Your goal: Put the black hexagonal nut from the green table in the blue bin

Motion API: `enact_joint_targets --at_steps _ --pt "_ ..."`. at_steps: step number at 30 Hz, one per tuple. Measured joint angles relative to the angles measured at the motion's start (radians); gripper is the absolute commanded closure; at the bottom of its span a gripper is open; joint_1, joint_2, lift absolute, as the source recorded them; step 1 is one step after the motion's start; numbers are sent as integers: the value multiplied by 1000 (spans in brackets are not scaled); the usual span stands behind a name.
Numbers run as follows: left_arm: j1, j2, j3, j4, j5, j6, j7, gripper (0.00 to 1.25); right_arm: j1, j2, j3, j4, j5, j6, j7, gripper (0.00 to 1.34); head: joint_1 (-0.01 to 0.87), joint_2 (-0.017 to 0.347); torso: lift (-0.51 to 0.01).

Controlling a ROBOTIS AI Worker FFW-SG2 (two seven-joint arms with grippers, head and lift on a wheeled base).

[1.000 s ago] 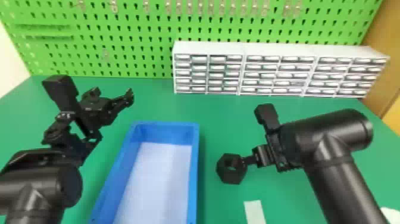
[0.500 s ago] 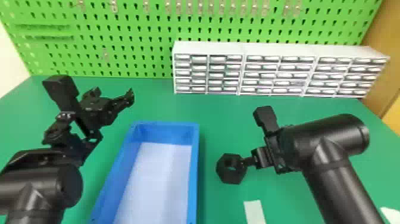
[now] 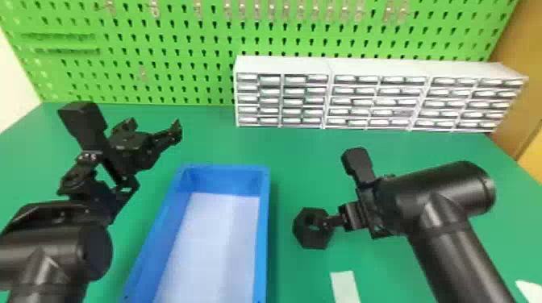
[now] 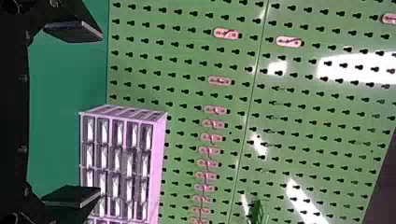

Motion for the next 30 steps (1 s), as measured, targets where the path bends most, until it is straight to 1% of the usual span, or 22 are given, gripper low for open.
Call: enact_joint_targets --at_steps 17,30 --pt "0 0 2 0 1 0 0 124 6 -2 -3 20 -16 -26 0 113 666 32 -100" --pt "4 0 3 0 4 0 0 124 -5 -6 2 -10 -3 9 0 114 666 32 -100"
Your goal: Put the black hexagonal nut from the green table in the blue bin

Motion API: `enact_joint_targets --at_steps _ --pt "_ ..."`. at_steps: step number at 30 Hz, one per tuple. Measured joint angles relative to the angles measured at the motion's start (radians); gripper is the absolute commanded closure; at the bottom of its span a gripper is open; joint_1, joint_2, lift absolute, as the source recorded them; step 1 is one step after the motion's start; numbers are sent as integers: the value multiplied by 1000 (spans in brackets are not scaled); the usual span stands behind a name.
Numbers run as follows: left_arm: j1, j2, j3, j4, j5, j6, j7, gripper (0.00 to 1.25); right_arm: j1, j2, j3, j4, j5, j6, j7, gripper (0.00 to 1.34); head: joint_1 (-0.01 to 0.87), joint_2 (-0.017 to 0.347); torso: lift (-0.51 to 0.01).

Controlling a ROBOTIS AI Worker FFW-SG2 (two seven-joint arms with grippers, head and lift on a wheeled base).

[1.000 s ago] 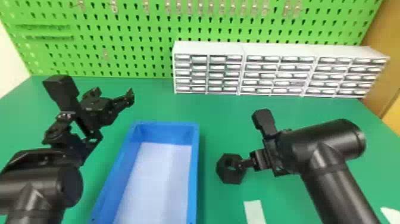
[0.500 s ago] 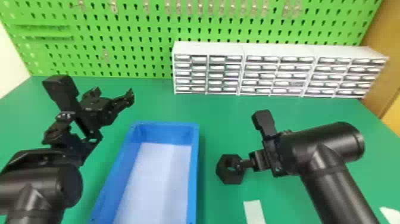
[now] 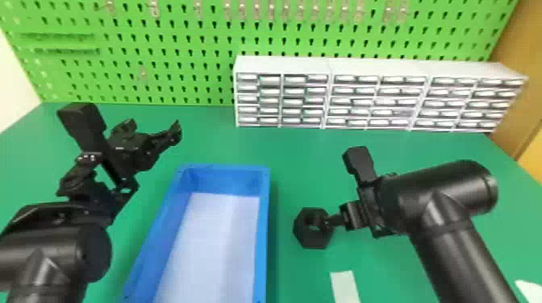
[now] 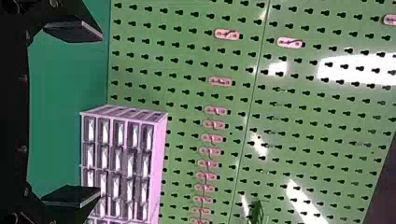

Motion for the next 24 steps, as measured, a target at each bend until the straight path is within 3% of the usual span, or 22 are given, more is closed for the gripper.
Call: enact_joint_targets --at_steps 24 --pt "-3 0 -3 0 -2 1 0 124 -5 -3 23 -12 30 -19 0 111 666 32 -100"
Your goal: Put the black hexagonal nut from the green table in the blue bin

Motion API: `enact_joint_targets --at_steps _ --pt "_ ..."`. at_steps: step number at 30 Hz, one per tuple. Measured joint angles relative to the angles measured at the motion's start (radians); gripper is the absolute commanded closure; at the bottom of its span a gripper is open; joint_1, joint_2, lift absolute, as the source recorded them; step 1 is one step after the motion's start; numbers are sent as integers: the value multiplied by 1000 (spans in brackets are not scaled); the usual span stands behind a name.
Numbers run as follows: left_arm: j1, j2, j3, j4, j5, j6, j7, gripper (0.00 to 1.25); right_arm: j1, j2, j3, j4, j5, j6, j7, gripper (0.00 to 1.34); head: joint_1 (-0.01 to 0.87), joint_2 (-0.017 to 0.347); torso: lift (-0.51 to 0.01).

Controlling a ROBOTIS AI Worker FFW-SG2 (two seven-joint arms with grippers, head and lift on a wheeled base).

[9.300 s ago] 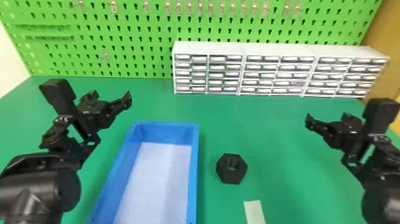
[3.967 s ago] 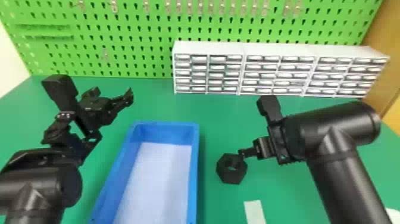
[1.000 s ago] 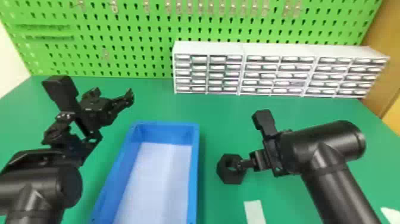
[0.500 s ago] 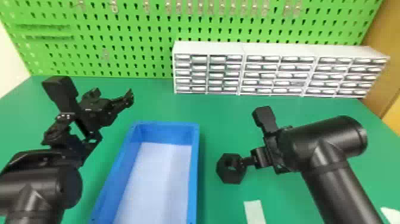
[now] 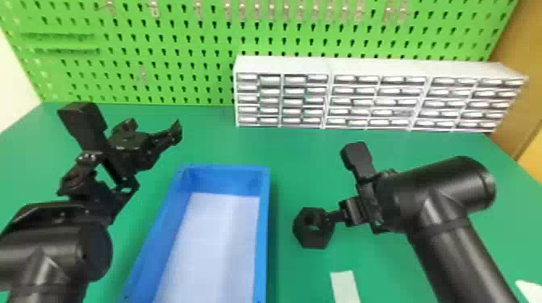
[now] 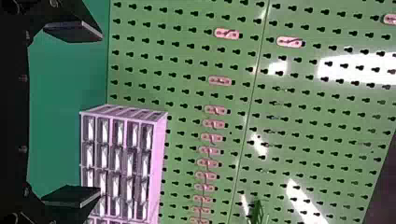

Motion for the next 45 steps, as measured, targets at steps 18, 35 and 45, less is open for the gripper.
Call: enact_joint_targets --at_steps 18,35,45 --pt "-1 0 -2 1 0 2 0 124 8 0 3 47 -25 -68 0 111 666 32 -100" --pt "-1 0 -1 1 0 2 0 124 21 0 3 79 -27 -97 0 113 666 32 -100" --pt "-1 0 -1 1 0 3 0 124 21 0 4 81 -20 -97 0 116 666 32 -100"
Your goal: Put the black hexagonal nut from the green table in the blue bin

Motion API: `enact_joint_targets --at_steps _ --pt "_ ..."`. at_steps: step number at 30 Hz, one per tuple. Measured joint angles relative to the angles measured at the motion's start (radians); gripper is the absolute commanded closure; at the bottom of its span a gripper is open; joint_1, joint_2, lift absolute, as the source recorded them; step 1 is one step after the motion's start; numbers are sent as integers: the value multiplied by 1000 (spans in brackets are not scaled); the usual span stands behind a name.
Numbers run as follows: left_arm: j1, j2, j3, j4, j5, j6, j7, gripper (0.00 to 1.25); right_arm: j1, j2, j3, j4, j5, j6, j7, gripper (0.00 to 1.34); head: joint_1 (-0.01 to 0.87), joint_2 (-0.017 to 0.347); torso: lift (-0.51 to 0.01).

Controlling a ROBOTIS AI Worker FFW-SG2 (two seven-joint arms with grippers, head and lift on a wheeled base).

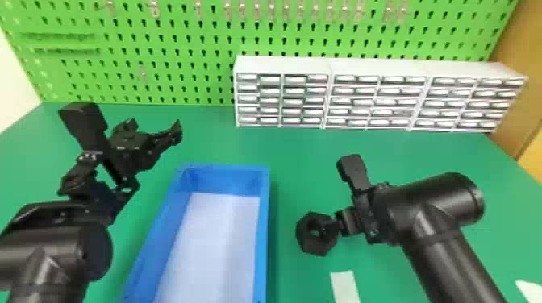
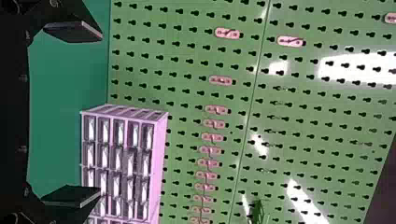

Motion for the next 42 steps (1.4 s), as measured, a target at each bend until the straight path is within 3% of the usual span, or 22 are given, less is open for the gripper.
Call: enact_joint_targets --at_steps 4,11,15,19,28,42 --pt "0 0 0 0 0 0 0 124 0 0 1 0 2 1 0 170 666 32 -100" --pt "0 0 0 0 0 0 0 124 0 0 2 0 2 1 0 702 666 32 -100" --pt "0 0 0 0 0 0 0 124 -1 0 2 1 2 3 0 763 666 32 -100" --pt "0 0 0 0 0 0 0 124 -3 0 7 1 4 5 0 915 666 32 -100" --pt "0 0 0 0 0 0 0 124 -5 0 17 1 14 4 0 1016 666 32 -100" --pt "0 0 0 0 0 0 0 124 -5 1 20 2 22 -2 0 1016 666 32 -100"
